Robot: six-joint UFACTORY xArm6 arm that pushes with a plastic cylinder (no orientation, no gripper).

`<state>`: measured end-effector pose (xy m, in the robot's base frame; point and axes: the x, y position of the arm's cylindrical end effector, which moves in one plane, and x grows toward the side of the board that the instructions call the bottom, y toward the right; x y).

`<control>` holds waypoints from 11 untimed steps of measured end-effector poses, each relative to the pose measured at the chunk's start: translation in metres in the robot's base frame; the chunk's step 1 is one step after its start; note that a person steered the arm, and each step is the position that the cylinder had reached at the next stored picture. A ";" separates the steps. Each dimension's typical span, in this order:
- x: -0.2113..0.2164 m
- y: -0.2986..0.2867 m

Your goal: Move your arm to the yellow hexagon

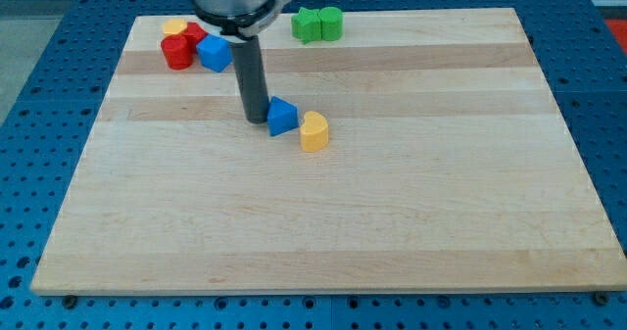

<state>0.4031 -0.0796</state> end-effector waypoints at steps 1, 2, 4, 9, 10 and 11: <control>0.000 0.009; -0.016 -0.021; -0.064 -0.177; -0.205 -0.147; -0.205 -0.145; -0.202 -0.146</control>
